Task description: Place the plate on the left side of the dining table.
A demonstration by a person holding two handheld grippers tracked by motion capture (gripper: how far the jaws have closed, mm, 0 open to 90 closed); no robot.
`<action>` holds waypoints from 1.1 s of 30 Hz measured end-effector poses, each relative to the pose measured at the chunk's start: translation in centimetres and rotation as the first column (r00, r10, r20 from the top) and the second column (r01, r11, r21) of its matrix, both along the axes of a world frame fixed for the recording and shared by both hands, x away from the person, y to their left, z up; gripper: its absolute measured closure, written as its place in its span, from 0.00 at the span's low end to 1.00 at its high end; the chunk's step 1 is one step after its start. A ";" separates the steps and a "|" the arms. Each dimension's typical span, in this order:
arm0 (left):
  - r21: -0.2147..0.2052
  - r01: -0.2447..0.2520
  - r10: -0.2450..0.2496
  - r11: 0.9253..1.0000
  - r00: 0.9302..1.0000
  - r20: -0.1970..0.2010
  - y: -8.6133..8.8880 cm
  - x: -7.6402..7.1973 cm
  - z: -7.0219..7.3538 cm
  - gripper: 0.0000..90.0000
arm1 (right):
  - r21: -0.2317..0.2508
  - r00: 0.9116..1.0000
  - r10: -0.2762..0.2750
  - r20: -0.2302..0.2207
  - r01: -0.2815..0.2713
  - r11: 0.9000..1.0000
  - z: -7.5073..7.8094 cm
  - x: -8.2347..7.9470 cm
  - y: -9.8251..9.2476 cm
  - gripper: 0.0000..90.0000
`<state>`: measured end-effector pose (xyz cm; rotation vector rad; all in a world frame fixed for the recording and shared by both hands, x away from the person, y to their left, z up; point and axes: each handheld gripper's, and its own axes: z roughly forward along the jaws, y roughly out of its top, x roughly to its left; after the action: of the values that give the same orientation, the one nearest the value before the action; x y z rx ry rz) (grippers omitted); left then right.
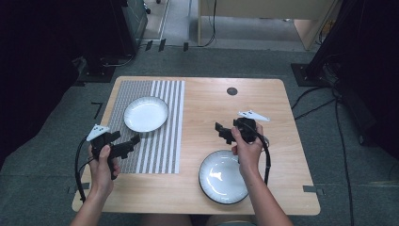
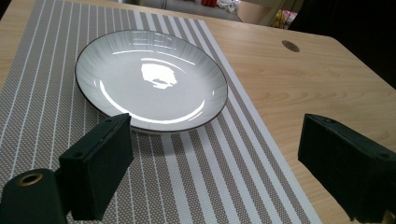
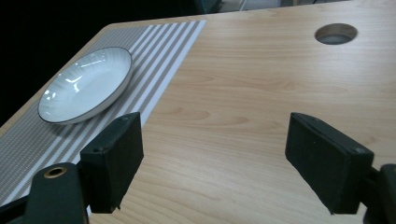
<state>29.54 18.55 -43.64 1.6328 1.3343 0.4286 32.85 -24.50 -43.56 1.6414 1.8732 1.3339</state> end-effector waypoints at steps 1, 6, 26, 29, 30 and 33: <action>-0.002 0.002 -0.002 1.000 1.000 0.000 0.0 -0.2 -0.2 0.11 | -0.004 1.000 -0.002 0.002 0.002 1.000 -0.1 -0.2 -0.3 0.21; 0.011 0.007 -0.007 1.000 1.000 -0.007 -0.3 -1.3 -1.3 0.11 | -0.004 1.000 -0.012 0.005 0.012 1.000 -0.7 -1.5 -1.9 0.21; 0.073 -0.020 0.019 0.997 1.000 0.020 1.5 -5.1 -4.2 0.11 | -0.025 0.995 -0.098 0.013 0.099 0.995 -2.6 -6.5 -8.6 0.21; 0.092 -0.019 0.018 0.996 1.000 0.012 1.9 -5.3 -4.6 0.11 | -0.035 0.993 -0.115 0.013 0.115 0.993 -3.0 -7.1 -9.6 0.21; 0.090 -0.020 0.019 0.996 1.000 0.011 2.0 -5.4 -4.7 0.11 | -0.037 0.993 -0.121 0.012 0.121 0.992 -3.1 -7.3 -10.0 0.21; 0.096 -0.033 0.032 0.995 0.999 0.012 2.6 -5.6 -4.9 0.11 | -0.044 0.991 -0.135 0.010 0.135 0.990 -3.5 -7.8 -10.9 0.21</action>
<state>23.96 21.12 -48.51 1.6871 1.3523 0.5274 25.01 -35.40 -47.04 1.7063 1.7411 1.2322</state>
